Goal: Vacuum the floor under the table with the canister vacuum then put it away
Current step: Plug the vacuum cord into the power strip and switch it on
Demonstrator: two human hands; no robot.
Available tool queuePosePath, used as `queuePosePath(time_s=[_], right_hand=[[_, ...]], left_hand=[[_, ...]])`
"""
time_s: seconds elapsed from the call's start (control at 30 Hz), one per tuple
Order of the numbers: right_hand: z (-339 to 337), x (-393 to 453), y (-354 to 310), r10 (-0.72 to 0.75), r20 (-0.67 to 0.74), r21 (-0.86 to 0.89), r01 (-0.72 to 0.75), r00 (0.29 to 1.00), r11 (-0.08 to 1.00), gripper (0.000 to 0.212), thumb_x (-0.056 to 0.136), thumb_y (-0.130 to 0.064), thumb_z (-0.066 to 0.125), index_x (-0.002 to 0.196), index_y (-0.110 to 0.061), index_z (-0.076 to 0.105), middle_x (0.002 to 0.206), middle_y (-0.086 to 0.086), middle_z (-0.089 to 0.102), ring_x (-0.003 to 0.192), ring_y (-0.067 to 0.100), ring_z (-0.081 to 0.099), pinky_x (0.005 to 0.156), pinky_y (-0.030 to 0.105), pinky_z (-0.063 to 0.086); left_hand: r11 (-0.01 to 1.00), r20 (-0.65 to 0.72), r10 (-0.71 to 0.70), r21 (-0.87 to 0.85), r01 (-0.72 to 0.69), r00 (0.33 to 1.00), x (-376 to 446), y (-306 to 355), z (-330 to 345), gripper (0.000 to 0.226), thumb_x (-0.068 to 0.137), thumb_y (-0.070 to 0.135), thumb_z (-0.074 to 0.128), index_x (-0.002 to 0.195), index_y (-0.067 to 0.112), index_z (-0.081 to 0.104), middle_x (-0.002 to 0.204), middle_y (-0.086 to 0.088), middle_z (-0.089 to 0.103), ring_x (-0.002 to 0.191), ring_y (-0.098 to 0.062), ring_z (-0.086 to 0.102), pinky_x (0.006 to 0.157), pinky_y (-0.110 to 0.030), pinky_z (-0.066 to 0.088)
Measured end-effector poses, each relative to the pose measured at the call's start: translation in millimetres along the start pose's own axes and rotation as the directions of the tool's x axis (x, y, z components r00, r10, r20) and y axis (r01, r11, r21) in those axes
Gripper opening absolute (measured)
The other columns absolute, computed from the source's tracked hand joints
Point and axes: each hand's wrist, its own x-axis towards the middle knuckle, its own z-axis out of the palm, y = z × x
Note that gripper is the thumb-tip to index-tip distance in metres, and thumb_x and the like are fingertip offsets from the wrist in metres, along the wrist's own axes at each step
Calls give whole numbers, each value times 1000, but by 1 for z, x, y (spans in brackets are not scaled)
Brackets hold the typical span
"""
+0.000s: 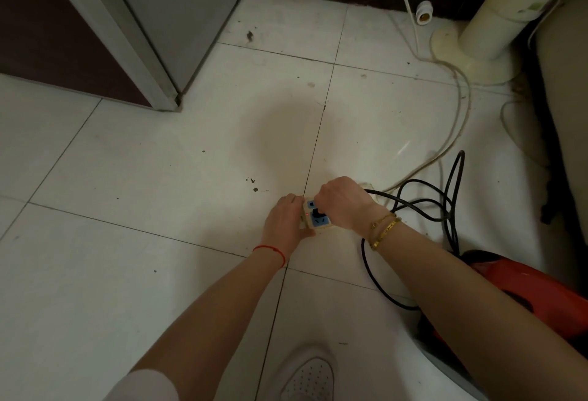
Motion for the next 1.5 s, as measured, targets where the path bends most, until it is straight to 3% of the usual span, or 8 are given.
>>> queuePosePath(time_s=[0.27,0.7,0.87,0.97,1.1,1.27,1.37,1.5], right_hand=[[17,8,-9,49,-75,90,-42,996,995,20,88,-2,47,97,-10,63,101,8,65,91,25,63,67,32,42],[24,-3,-26,278,-116,253,-242,954,937,20,95,-9,46,110,-9,59,110,8,62,107,25,52,74,30,34],[25,-67,-8,536,-406,507,-305,740,806,18,90,-21,61,101,-8,65,87,8,66,83,29,61,71,36,46],[23,-128,8,680,-426,634,-339,597,695,25,89,-21,62,110,-8,66,95,8,68,90,30,60,79,40,49],[25,-214,17,812,-366,691,-452,454,564,26,91,-23,58,115,-12,63,104,4,66,101,27,57,87,37,43],[43,-310,13,906,-263,696,-585,333,417,26,91,-27,59,113,-14,63,108,4,65,107,27,55,90,40,42],[64,-356,-1,936,-123,706,-634,328,315,30,92,-33,58,116,-16,63,111,4,64,111,27,53,93,41,40],[87,-390,-24,913,13,699,-657,408,283,39,93,-49,48,119,-21,58,114,1,59,111,24,49,93,36,37]], left_hand=[[1000,-15,21,15,-21,1000,-2,-1,1,59,70,28,82,119,9,55,114,-5,56,108,-19,51,86,-26,43],[988,94,35,145,-48,995,-4,6,-8,60,76,33,76,124,11,50,121,-3,52,115,-19,47,90,-26,41],[982,76,56,178,-69,996,-11,25,-36,56,92,17,56,143,6,34,143,-9,39,134,-20,35,106,-28,35],[973,14,180,142,-180,984,-23,63,-52,54,95,12,49,146,7,32,147,-9,35,135,-19,34,109,-24,29],[895,-20,445,50,-443,896,-49,134,-57,46,95,12,51,140,7,43,140,-8,44,128,-19,44,109,-20,29],[688,67,718,77,-722,692,-93,216,-37,45,97,20,46,141,10,42,142,-3,43,133,-14,38,114,-19,22],[604,187,770,93,-791,610,-114,240,-16,47,98,21,40,141,4,41,145,-9,42,136,-21,37,117,-30,25],[640,338,694,117,-760,636,-135,253,2,55,98,17,40,150,8,24,156,-5,22,143,-18,22,119,-27,15]])
